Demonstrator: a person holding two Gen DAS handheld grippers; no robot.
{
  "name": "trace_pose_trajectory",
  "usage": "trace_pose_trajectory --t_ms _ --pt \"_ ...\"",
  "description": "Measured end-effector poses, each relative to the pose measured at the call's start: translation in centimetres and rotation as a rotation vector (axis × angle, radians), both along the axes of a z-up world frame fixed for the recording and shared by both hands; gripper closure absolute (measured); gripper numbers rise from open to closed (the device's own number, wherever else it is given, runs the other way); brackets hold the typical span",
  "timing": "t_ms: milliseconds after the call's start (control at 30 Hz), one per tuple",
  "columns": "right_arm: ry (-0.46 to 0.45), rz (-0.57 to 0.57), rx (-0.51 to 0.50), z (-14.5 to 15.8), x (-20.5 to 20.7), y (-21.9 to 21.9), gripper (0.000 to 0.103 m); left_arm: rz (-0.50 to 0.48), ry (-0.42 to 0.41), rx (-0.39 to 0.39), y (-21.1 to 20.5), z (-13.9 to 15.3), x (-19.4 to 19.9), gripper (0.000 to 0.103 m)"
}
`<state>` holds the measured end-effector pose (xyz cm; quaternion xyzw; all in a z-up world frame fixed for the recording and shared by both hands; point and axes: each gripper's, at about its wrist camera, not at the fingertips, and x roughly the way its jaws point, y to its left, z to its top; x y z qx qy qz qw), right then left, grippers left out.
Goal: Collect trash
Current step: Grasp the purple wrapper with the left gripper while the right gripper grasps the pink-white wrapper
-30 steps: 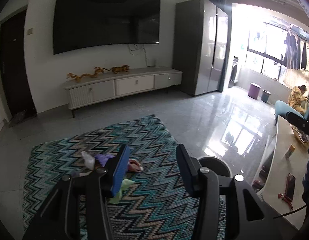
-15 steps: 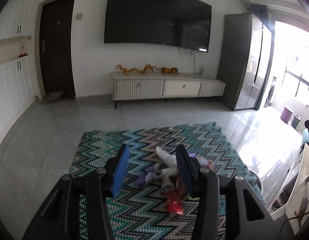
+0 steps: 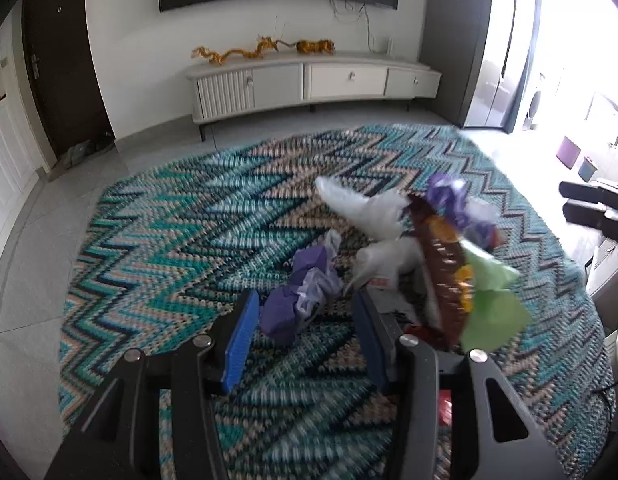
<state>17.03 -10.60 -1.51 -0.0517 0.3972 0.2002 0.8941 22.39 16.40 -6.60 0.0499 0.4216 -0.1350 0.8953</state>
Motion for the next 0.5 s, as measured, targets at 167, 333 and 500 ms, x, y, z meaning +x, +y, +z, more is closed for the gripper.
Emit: trace_pose_trajectory --t_ms 167,333,500 --pt "0.086 0.056 -0.041 -4.0 2.8 1.4 0.048 -0.005 0.031 -0.037 -0.2 -1.7 1.8 0.057" --pt "0.100 0.107 -0.057 -5.6 4.5 3.2 0.048 -0.001 0.037 -0.058 -0.7 -2.4 2.7 0.057" --pt "0.094 0.141 -0.067 -6.4 5.5 4.4 0.053 0.019 0.050 -0.073 -0.6 -3.0 3.6 0.067"
